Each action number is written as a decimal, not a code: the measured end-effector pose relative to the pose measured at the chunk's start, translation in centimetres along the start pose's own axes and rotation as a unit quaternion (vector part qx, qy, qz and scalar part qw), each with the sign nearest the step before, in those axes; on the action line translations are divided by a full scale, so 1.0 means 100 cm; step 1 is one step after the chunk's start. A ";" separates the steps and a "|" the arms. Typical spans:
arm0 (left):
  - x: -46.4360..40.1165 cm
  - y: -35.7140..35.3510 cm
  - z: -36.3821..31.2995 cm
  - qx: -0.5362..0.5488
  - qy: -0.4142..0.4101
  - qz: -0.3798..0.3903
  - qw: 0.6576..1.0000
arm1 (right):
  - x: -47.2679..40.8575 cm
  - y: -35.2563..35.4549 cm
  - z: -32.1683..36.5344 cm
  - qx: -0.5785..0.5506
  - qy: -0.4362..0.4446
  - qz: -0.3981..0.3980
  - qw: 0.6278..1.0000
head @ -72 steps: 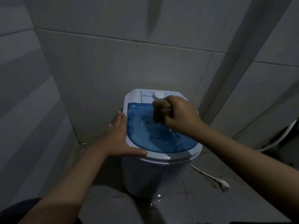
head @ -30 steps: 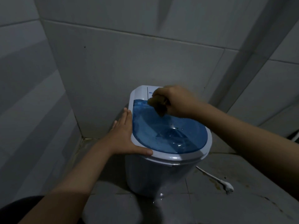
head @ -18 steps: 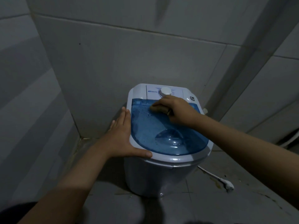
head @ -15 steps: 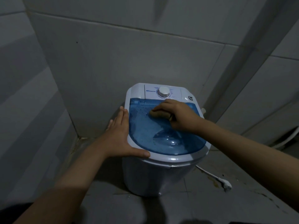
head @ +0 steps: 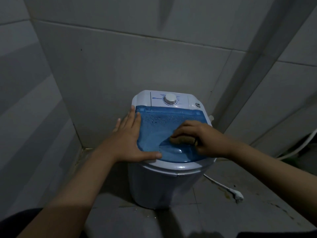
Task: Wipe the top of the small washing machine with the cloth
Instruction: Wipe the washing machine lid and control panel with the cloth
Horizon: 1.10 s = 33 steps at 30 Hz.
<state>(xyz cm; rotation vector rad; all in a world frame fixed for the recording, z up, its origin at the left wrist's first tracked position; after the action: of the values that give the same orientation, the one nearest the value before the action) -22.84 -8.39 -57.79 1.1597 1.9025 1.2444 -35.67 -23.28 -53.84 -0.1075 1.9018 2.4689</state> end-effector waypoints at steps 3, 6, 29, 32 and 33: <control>-0.005 -0.001 -0.009 -0.024 -0.002 -0.020 1.000 | 0.010 0.005 -0.003 -0.001 -0.019 0.033 0.999; -0.010 -0.010 -0.012 -0.041 0.005 -0.014 0.999 | 0.012 0.014 -0.008 -0.011 -0.047 0.063 0.997; -0.013 -0.017 -0.011 -0.058 0.006 0.012 0.998 | -0.029 0.018 -0.056 0.011 -0.142 -0.037 0.989; -0.013 -0.017 -0.011 -0.054 0.007 0.018 0.998 | -0.010 0.021 -0.058 0.014 -0.148 -0.036 0.988; -0.013 -0.017 -0.011 -0.053 0.007 0.019 0.998 | -0.005 0.021 -0.058 0.017 -0.150 -0.035 0.988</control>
<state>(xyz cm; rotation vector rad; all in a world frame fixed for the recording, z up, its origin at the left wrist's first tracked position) -23.73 -10.33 -58.91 1.1394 1.8087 1.3611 -35.10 -29.42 -53.23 0.1864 1.7805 2.2542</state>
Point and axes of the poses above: each hand's wrist, its own x-axis away from the middle knuckle, its own y-axis out of the back of the hand, z = x × y, the point moved 6 cm from there along -x, towards the middle knuckle, and after that the axes turned 2 degrees about x, right-handed, at the moved point
